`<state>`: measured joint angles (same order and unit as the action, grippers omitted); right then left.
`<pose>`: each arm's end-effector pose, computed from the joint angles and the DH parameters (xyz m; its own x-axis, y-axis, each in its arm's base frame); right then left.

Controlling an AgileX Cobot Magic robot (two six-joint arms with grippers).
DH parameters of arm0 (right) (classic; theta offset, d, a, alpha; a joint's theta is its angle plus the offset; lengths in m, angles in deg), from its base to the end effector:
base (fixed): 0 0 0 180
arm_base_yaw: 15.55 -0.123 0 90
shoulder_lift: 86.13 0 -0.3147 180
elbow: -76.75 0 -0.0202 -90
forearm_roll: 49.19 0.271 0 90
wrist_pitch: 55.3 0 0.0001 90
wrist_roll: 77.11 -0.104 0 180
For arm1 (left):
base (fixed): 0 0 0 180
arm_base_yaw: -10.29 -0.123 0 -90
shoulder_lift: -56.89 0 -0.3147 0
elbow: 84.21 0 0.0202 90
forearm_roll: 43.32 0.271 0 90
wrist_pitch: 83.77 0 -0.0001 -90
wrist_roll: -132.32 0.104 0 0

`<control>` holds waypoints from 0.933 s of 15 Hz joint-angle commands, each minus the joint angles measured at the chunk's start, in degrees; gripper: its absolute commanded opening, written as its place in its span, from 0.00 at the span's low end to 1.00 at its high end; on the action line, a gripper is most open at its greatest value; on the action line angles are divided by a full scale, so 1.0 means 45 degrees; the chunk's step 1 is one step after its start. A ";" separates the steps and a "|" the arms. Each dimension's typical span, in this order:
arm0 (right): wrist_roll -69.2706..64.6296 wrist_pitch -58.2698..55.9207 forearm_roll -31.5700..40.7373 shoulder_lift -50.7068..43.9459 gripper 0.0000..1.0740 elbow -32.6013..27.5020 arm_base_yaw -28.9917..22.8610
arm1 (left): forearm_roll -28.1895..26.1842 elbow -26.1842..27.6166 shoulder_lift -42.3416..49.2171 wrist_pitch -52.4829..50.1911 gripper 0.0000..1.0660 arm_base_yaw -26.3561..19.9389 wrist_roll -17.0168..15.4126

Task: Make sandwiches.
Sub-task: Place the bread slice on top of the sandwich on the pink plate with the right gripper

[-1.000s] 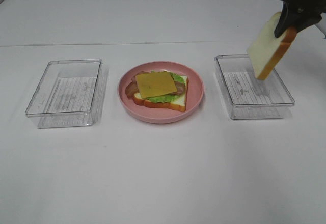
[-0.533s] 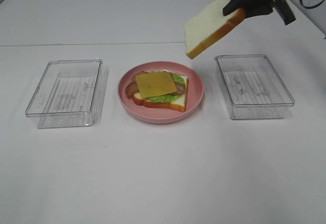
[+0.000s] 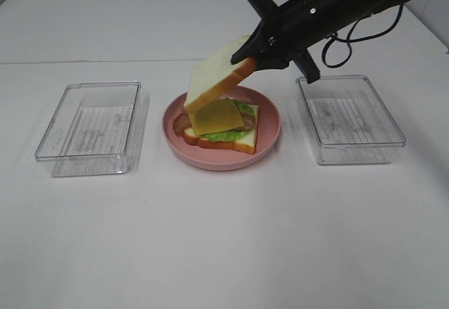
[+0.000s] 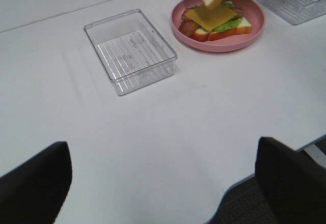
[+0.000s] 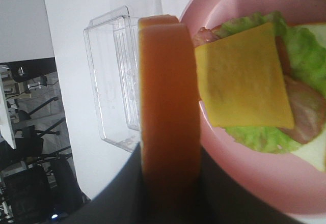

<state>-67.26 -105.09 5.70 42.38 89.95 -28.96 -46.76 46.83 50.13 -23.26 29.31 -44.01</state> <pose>0.4622 0.1770 0.2017 -0.9698 0.2025 -0.1356 0.0415 0.6853 0.7271 -0.0082 -0.0029 0.2835 -0.4042 0.1757 -0.8976 0.3839 0.9233 0.0079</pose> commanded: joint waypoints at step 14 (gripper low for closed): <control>-0.0229 -0.0102 0.0013 0.1668 0.71 -0.0076 -0.0204 | -0.0051 -0.0076 0.0280 -0.0115 0.87 0.0013 -0.0013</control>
<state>-69.44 -104.29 5.99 49.66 89.66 -29.93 -46.76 46.83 50.13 -23.26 29.31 -44.01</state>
